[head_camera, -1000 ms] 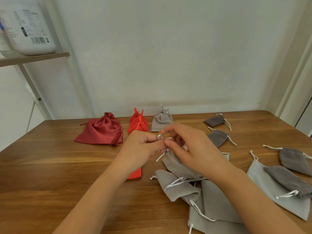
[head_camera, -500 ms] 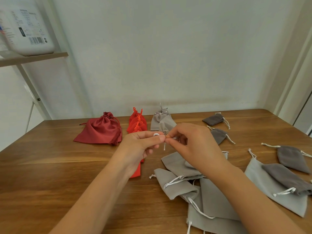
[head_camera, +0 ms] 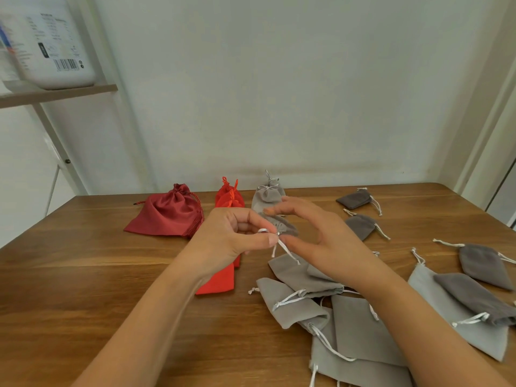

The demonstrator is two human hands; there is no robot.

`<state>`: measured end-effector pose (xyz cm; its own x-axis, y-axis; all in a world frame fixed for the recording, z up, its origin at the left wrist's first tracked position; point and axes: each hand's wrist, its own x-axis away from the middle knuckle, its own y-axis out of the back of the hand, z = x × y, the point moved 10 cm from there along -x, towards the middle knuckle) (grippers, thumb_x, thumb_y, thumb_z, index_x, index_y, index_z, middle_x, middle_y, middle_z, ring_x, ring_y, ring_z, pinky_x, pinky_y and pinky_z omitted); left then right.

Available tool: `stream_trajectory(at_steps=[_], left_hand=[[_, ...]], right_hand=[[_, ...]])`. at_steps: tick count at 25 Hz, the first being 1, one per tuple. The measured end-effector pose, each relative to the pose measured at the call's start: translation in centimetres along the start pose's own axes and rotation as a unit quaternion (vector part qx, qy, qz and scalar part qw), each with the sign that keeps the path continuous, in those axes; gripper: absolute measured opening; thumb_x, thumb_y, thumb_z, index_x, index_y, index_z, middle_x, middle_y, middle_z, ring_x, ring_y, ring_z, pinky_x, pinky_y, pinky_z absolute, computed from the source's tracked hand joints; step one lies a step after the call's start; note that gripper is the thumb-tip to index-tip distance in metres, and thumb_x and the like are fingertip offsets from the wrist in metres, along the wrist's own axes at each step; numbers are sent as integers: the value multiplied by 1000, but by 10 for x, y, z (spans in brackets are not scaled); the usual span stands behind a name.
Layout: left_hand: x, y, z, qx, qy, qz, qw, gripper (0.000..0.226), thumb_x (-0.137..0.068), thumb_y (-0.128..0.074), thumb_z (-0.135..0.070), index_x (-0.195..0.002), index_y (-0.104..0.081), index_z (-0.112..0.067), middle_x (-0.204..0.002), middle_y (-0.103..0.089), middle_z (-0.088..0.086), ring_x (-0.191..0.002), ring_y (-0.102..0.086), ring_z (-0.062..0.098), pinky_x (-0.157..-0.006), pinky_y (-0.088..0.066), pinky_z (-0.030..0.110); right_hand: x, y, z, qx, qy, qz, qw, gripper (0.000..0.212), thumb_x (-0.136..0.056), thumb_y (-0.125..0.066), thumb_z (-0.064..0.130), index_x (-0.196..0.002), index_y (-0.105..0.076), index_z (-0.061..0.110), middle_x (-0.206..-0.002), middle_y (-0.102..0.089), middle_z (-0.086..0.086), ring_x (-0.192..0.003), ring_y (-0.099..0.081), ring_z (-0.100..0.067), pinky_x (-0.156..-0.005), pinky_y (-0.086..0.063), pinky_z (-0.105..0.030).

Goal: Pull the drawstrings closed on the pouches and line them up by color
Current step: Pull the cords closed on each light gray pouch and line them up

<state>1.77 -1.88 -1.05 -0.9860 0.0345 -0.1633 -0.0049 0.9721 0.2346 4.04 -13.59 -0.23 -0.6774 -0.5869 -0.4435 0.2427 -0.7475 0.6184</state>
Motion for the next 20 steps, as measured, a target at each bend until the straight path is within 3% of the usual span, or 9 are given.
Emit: stream_trajectory(at_steps=[3,7,9,10,12,14,16,20], left_hand=[[2,-4,-6,-5,-16,22,1000,24,-74,-72,5,-64,-70,-16,-60,-66,-6,-50,-52,-1,-49,-39,11],[4,-12,-9,-19,-23,56,998,22,-75,-67,14,-67,-63,-7,-57,-65,-9,-51,-55,-4,-50,-40,8],[5,-15,-6,-31,-21,69,997,24,-75,-69,13,-66,-64,-9,-60,-66,-7,-55,-57,-2,-54,-43,9],[4,-13,-5,-37,-21,71,997,24,-74,-70,12,-66,-65,-10,-62,-67,-6,-57,-58,0,-56,-44,10],[2,-8,-3,-44,-28,57,997,24,-74,-73,8,-66,-68,-14,-67,-69,0,-61,-59,5,-59,-46,13],[0,-3,-4,-59,-38,33,997,19,-74,-76,1,-68,-70,-17,-73,-71,6,-68,-60,13,-64,-49,19],[0,-4,-5,-72,-57,5,996,15,-75,-76,-2,-73,-70,-15,-74,-71,1,-72,-60,13,-66,-49,21],[2,-1,-10,-41,-105,-92,989,21,-75,-75,-5,-73,-69,-26,-76,-70,-2,-74,-63,11,-67,-53,23]], right_hand=[[0,-8,6,-6,22,25,999,49,-88,-66,18,-129,-51,41,-148,-32,26,-142,-8,7,-113,-16,-18],[1,-9,11,-26,35,28,999,65,-82,-69,10,-135,-41,36,-155,-15,25,-144,0,4,-115,-15,-25],[2,-12,13,-23,40,41,998,64,-80,-69,10,-133,-42,35,-152,-25,24,-145,-9,-2,-115,-20,-28],[2,-13,13,-21,41,42,998,55,-80,-70,13,-126,-47,34,-142,-40,22,-142,-24,-8,-113,-29,-32],[1,-9,9,-21,20,23,999,36,-79,-73,20,-106,-52,30,-110,-59,17,-112,-54,-8,-94,-46,-36],[1,-2,2,13,-11,-1,1000,27,-78,-75,25,-95,-54,29,-94,-60,13,-93,-55,-4,-80,-47,-28],[0,2,1,47,-15,-10,999,19,-77,-74,26,-89,-59,27,-88,-60,11,-86,-53,-6,-72,-44,-26],[1,10,3,-23,-14,-23,999,11,-81,-71,23,-86,-62,22,-80,-61,6,-77,-54,-11,-67,-41,-25]])
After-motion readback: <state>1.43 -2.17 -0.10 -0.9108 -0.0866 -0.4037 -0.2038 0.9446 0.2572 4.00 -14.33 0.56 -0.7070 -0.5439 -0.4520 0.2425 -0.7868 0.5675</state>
